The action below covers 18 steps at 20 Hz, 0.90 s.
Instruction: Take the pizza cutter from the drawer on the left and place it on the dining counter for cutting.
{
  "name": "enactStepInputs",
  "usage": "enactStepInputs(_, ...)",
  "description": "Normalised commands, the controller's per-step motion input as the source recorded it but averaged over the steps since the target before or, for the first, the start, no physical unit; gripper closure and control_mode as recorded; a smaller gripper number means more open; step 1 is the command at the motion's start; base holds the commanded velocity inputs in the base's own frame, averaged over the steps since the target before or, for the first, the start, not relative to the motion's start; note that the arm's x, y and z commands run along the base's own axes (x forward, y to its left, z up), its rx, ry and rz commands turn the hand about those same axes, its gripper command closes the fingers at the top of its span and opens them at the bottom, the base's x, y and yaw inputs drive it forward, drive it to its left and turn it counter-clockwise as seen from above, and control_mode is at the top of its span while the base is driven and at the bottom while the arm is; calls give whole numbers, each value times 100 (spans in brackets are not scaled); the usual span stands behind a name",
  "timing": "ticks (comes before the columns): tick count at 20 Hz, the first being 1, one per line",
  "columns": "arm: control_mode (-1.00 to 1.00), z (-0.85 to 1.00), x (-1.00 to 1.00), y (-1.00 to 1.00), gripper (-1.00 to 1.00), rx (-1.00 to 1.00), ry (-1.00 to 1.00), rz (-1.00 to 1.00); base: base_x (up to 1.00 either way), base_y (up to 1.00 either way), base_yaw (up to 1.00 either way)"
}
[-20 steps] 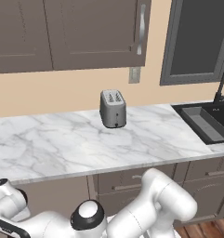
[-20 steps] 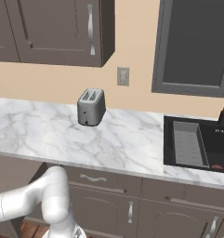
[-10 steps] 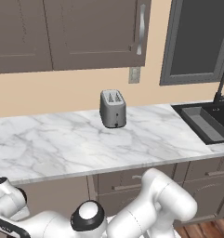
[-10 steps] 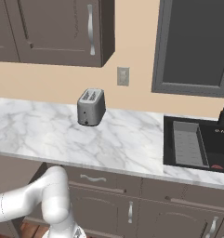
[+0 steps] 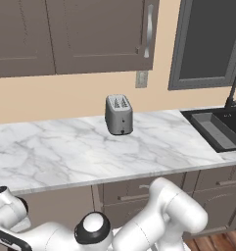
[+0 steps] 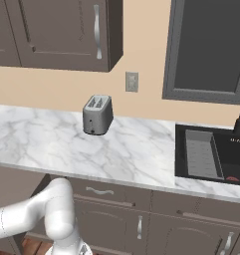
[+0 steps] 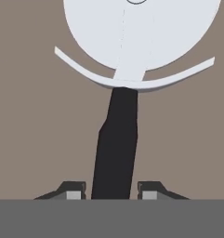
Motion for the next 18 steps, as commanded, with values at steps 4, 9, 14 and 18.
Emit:
enactStepInputs(4,-100,0,0,-6,100,0,0,0,0,0,0)
enactStepInputs(9,-100,0,-5,-6,100,0,0,0,0,0,0)
enactStepInputs(14,-100,16,-1,0,100,0,0,0,0,0,0)
enactStepInputs(18,-100,33,-2,0,100,0,0,0,0,0,0)
